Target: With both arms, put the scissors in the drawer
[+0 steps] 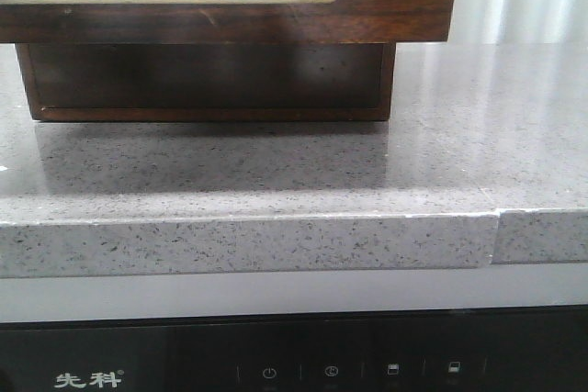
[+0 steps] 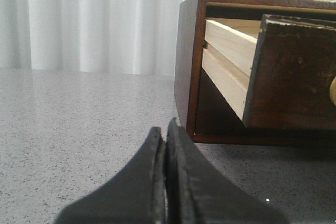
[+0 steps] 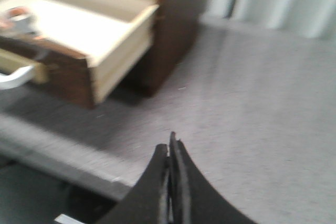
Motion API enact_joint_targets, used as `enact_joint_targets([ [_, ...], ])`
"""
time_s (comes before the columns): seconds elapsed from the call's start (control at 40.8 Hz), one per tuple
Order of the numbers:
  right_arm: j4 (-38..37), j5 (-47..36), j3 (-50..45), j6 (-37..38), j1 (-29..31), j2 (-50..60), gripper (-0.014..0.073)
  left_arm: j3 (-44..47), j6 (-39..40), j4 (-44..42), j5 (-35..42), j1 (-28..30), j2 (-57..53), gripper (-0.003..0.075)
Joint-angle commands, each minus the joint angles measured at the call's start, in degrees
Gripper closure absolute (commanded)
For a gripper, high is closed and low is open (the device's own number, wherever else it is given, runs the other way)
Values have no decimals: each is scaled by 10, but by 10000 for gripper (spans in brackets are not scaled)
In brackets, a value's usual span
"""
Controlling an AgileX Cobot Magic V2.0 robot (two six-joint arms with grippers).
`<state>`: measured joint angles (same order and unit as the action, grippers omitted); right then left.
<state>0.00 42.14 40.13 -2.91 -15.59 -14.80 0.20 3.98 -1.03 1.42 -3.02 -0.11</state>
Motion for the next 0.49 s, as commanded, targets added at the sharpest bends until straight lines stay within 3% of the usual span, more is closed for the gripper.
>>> enact_joint_targets([
  [0.0, -11, -133, -58, -5, 60, 30, 662, 14, 6, 0, 42, -3, -11, 741],
  [0.22, -11, -281, -208, -5, 131, 93, 662, 14, 6, 0, 42, -3, -11, 741],
  [0.465, -11, -409, -339, -5, 144, 142, 662, 14, 6, 0, 42, -3, -11, 741],
])
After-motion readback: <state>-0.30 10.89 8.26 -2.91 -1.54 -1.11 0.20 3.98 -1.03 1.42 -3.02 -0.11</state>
